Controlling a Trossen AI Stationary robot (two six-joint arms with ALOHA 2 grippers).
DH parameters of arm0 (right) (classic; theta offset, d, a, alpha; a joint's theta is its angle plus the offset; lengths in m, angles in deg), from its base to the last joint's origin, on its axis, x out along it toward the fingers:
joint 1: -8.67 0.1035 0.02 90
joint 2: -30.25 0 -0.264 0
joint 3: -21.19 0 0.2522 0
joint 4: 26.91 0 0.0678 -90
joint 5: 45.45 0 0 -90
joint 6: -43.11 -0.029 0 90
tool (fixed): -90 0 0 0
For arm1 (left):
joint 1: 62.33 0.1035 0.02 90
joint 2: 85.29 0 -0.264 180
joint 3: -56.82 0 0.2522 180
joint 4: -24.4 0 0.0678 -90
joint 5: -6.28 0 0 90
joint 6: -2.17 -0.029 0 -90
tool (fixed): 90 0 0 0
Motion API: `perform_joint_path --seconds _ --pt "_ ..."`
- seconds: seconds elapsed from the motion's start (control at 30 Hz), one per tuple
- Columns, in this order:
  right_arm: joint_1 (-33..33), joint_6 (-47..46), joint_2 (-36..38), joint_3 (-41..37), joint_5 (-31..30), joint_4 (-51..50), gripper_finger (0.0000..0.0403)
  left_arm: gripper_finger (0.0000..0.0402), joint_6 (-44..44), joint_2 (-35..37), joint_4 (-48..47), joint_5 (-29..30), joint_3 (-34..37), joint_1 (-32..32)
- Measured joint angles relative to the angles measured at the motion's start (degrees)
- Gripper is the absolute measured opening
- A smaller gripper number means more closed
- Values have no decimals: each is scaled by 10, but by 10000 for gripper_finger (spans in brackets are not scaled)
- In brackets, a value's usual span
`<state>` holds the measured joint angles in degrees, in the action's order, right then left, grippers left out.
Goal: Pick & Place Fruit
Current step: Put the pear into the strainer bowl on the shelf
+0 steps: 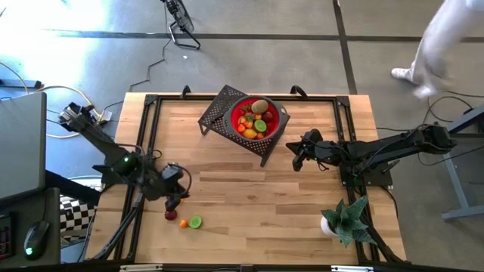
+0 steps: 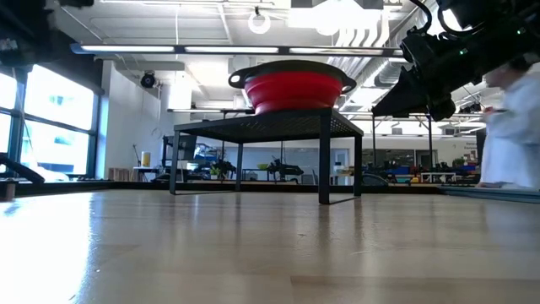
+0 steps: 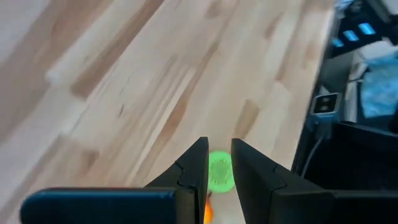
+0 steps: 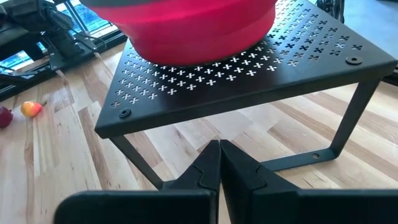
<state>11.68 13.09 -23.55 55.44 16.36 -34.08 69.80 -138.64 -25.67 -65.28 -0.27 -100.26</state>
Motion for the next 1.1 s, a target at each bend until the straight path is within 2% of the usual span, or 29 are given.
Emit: perform_joint_path --seconds 0.27,0.5,0.6,0.73,0.83,1.1 --pt "0 -1 0 0 0 0 2 61 175 -70 -31 -16 0 -31" --pt "0 -2 0 0 0 0 2 7 281 -138 -68 -136 0 -34" --pt "0 -2 0 0 0 0 2 7 295 -147 -80 -165 -3 -34" --pt "0 -2 0 0 0 0 2 9 317 -148 -123 -161 -25 -34" --pt "0 -2 0 0 0 0 2 9 323 -148 -157 -132 -40 -34" --pt "0 -1 0 0 0 0 2 9 318 -148 -133 -118 -45 -34"
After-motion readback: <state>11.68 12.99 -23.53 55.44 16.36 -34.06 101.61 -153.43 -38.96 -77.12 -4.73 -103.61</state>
